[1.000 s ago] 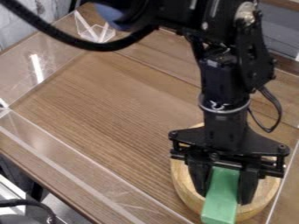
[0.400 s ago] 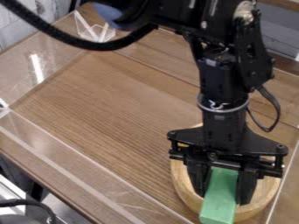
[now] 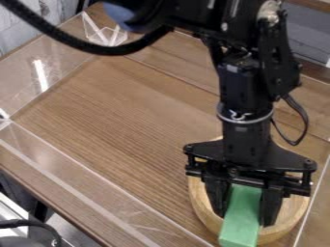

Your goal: Put the green block in the brown bowl

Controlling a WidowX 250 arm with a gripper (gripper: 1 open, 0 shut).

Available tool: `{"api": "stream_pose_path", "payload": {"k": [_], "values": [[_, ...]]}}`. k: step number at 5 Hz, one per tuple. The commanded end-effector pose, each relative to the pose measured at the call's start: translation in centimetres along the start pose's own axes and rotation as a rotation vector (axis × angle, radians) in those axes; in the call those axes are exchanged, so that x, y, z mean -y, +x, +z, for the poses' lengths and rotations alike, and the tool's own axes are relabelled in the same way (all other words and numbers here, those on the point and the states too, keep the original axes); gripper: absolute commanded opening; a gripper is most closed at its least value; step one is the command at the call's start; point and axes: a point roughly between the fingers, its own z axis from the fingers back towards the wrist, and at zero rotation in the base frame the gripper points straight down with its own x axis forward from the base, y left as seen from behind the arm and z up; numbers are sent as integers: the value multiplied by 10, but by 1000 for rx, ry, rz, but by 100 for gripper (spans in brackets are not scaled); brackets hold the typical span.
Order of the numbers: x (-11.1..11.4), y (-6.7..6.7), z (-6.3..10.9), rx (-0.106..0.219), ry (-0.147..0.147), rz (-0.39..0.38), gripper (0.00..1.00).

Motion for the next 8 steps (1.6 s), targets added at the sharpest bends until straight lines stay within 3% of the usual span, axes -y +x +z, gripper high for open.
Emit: {"api": "stream_pose_path", "payload": {"k": [1,8], "values": [[4,4,11,32,-29,-2,0],[5,3,18,20,-41,-31,0]]}}
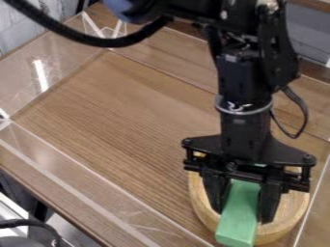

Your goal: Put the green block in the brown bowl

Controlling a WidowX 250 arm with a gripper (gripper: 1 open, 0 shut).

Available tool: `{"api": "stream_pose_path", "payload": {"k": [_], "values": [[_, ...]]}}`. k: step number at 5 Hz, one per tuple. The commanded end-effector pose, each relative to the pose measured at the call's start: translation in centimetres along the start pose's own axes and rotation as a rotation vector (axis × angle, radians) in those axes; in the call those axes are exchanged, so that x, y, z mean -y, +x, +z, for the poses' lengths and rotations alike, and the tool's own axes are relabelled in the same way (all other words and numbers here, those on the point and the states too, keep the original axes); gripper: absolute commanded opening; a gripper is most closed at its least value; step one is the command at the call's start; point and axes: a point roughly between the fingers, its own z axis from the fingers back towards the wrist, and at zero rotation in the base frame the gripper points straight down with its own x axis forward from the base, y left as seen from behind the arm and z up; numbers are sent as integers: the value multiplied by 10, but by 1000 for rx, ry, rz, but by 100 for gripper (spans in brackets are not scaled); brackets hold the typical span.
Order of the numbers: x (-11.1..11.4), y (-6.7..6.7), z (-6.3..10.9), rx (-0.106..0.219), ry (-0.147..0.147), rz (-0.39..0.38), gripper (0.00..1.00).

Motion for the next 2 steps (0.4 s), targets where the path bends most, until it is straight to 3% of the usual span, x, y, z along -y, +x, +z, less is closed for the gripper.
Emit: {"api": "stream_pose_path", "payload": {"k": [1,2], "values": [[4,5,12,44,-37,-8,0],[3,6,11,41,-39,-7,0]]}}
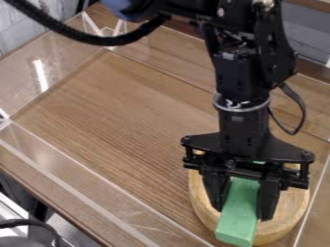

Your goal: Put the green block in the brown bowl

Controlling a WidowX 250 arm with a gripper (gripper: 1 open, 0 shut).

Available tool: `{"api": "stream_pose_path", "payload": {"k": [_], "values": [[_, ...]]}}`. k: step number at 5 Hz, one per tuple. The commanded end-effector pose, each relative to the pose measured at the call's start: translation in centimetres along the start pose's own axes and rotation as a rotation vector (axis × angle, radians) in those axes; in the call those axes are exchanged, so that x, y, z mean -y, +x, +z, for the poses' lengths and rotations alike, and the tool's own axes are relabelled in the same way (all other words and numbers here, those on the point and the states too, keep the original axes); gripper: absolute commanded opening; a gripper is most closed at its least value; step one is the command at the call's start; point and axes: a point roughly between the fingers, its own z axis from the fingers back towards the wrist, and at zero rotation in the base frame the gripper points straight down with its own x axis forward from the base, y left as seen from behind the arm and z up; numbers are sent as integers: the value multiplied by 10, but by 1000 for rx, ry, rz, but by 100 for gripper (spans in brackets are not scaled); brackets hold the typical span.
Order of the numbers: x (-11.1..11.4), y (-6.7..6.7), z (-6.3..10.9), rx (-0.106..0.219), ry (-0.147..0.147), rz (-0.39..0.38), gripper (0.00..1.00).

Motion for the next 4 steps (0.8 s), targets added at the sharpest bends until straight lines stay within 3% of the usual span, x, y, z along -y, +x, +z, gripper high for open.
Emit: {"api": "stream_pose_path", "payload": {"k": [1,4], "values": [[2,5,9,38,-30,0,0],[-2,6,7,31,-37,2,0]]}}
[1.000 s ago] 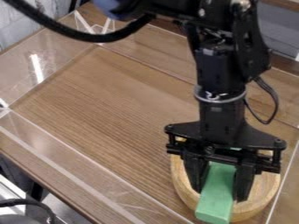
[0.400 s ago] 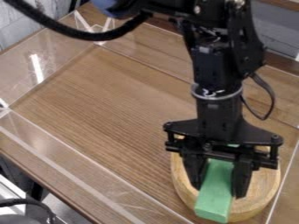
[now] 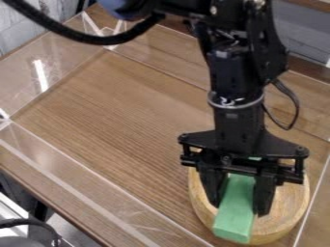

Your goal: Put the green block in the brown bowl

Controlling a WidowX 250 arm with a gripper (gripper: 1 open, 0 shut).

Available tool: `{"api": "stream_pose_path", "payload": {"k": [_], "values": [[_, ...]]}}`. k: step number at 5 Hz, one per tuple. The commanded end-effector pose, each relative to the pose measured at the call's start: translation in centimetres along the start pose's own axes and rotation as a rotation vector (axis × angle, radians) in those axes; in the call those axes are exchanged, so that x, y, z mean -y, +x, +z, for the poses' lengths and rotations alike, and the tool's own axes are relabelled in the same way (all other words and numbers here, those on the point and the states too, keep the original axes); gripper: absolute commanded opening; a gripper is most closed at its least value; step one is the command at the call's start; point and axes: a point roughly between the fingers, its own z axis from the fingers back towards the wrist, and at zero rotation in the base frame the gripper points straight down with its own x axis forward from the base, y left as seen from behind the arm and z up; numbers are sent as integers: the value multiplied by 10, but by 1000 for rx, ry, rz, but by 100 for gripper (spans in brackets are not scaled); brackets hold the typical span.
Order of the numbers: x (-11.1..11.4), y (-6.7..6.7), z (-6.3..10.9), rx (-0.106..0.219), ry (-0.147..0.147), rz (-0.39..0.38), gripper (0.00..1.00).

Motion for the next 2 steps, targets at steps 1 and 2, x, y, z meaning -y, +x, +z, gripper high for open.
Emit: {"api": "stream_pose_path", "payload": {"k": [1,2], "values": [[1,2,7,23,-23,-2,0],[0,3,7,20,-25,0,0]]}}
